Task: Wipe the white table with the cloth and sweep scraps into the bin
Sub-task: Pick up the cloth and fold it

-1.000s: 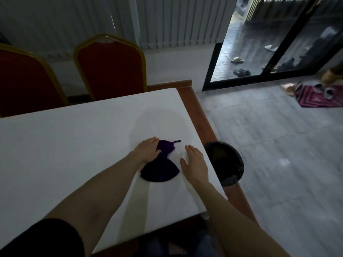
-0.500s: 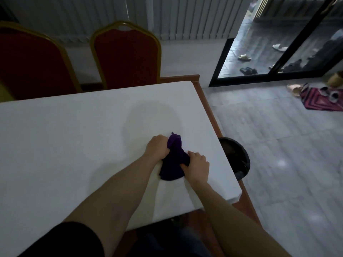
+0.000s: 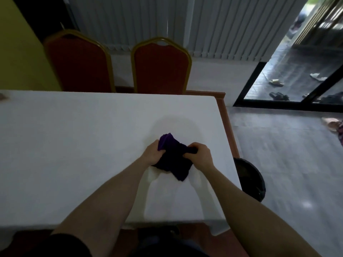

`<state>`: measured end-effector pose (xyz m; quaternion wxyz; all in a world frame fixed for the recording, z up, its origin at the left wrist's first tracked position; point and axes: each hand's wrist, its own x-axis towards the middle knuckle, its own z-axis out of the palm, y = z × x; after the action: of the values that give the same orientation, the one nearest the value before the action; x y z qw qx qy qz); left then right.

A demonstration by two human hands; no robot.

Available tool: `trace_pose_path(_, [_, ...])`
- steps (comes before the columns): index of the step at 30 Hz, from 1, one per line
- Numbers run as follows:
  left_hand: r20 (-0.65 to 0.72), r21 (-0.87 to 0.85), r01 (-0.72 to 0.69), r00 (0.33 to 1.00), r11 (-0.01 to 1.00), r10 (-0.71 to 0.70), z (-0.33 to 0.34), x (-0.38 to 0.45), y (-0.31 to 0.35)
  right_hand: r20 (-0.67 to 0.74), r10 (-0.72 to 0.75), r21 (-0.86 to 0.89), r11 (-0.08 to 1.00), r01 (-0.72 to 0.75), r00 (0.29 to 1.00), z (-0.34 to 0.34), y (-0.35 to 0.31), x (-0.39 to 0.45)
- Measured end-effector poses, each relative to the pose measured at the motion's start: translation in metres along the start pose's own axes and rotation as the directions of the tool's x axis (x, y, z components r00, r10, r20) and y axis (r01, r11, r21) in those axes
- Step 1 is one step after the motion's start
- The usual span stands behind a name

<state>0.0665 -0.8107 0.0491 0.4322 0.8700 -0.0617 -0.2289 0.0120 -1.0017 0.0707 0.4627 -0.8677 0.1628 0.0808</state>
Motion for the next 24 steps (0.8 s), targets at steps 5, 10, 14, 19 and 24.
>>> trace_pose_path(5, [0.018, -0.478, 0.164, 0.984, 0.863, -0.177, -0.017, -0.020, -0.017, 0.138, -0.255, -0.105, 0.957, 0.270, 0.957, -0.001, -0.050, 0.010])
trace_pose_path(10, [0.120, -0.791, 0.164, 0.986, 0.590, -0.113, -0.026, -0.042, -0.029, 0.379, -0.385, -0.224, 0.844, 0.487, 0.842, 0.003, -0.104, 0.015])
trace_pose_path(14, [0.156, -0.905, 0.128, 0.987, 0.406, 0.038, -0.036, -0.059, -0.038, 0.489, -0.440, -0.208, 0.780, 0.591, 0.753, 0.007, -0.138, 0.018])
trace_pose_path(19, [0.116, -0.907, 0.135, 0.991, 0.400, -0.071, -0.062, -0.072, -0.062, 0.538, -0.474, -0.159, 0.755, 0.636, 0.697, 0.030, -0.168, 0.026])
trace_pose_path(24, [0.050, -0.933, 0.088, 0.992, 0.350, -0.118, -0.113, -0.097, -0.096, 0.529, -0.450, -0.046, 0.831, 0.554, 0.719, 0.080, -0.199, 0.034])
